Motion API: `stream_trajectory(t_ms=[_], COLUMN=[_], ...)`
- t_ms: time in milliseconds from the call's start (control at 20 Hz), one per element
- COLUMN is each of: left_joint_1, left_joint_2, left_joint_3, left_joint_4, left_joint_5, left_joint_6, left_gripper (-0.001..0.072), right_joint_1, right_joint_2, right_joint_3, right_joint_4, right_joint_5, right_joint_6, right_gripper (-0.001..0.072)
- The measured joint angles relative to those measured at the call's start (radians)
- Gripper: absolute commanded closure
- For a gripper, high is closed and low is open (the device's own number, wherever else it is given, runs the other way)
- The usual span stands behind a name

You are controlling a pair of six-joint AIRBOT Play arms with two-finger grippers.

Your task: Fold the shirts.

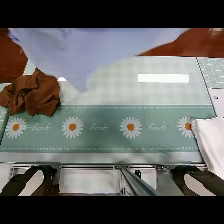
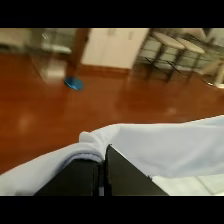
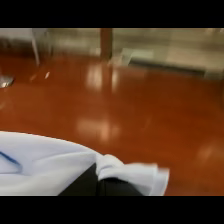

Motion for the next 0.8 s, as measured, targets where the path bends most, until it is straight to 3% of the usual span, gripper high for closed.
stream_trajectory(t_ms=[250, 450, 600, 800], left_joint_1=[0.105, 0.063, 0.014, -0.012], left_joint_2=[0.173, 0.305, 0.377, 0.414], left_joint_3=[0.118, 0.105, 0.01, -0.253], left_joint_4=[0.245, 0.431, 0.501, 0.529], left_joint_5=[-0.098, -0.175, -0.233, -0.28], left_joint_6=[-0.074, -0.133, -0.167, -0.195], left_gripper=[0.0688, 0.0688, 0.0688, 0.0688], right_joint_1=[-0.002, -0.002, -0.002, -0.002], right_joint_2=[0.242, 0.379, 0.43, 0.451], right_joint_3=[-0.025, -0.127, -0.241, -0.489], right_joint_4=[-0.103, -0.178, -0.188, -0.147], right_joint_5=[0.079, 0.198, 0.281, 0.291], right_joint_6=[0.009, 0.039, 0.063, 0.077], right_gripper=[0.0688, 0.0688, 0.0688, 0.0688])
